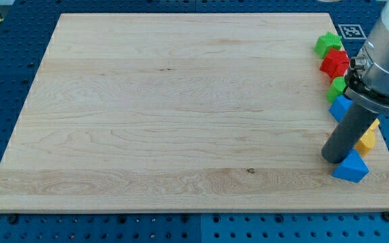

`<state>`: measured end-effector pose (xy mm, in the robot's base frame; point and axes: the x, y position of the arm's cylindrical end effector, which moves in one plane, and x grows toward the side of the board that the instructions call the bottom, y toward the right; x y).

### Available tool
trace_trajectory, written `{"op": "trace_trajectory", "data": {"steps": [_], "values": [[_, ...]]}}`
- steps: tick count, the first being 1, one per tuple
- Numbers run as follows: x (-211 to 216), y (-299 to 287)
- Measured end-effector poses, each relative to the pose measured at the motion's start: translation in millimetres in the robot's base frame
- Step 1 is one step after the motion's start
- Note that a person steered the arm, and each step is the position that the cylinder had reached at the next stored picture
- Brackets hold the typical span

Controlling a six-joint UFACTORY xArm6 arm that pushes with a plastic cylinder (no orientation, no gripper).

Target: Place the blue triangle at the bottom of the yellow heart

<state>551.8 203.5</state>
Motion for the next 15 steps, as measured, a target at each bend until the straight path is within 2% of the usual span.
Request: {"op": "trace_trajectory", "data": {"steps": [2, 3, 4, 5, 6, 7, 8, 13, 15], "values": [[8.8, -16.6], [9.4, -60.8], [49.8, -63.8], [66.3, -55.2], [61.5, -66.1], [5.3, -76.3], [-8.6, -67.1], [-8.6, -29.6], [-7.7, 8.1]]}}
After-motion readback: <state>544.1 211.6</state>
